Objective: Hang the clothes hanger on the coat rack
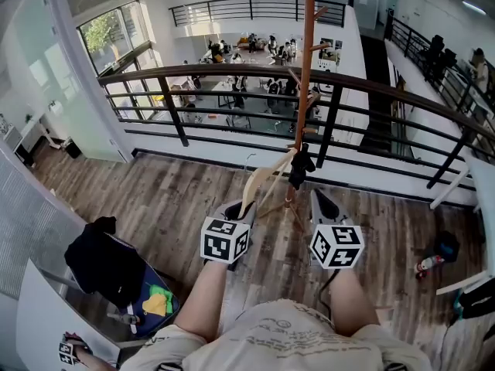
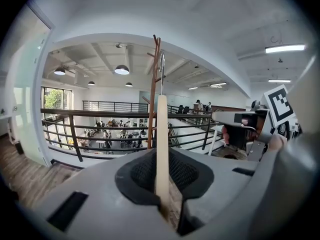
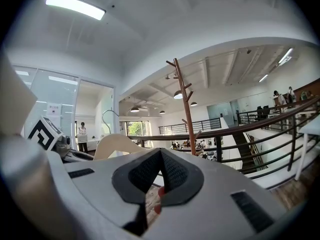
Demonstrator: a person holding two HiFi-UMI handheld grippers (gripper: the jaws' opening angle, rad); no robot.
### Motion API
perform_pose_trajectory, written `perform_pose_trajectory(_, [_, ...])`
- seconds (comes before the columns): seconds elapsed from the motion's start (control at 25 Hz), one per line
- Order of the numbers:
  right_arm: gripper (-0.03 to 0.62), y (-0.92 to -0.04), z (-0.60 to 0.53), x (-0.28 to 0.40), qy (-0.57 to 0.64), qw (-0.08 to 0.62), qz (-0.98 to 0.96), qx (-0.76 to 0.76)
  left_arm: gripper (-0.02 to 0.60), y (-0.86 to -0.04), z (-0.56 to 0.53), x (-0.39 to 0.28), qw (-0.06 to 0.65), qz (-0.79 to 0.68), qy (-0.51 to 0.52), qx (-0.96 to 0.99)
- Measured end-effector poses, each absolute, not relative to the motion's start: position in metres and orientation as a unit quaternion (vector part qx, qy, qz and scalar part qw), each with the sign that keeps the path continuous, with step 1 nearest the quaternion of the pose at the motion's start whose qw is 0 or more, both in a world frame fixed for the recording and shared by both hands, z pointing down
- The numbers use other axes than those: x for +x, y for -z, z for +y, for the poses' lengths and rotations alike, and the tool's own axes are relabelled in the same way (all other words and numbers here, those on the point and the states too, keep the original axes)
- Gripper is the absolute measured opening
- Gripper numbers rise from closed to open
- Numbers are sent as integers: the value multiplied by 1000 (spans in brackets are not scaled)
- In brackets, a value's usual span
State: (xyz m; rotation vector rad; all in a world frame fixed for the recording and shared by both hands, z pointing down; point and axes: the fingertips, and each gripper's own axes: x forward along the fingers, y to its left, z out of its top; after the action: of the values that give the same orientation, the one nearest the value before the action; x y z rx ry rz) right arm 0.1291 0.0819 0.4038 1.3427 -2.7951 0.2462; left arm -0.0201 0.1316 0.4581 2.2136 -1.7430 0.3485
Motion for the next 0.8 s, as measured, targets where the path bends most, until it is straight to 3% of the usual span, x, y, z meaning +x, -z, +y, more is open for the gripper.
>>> perform_pose_trajectory(0.8, [-1, -426, 67, 73, -77, 27, -888, 453, 54, -482, 106, -89, 161, -597, -112, 778])
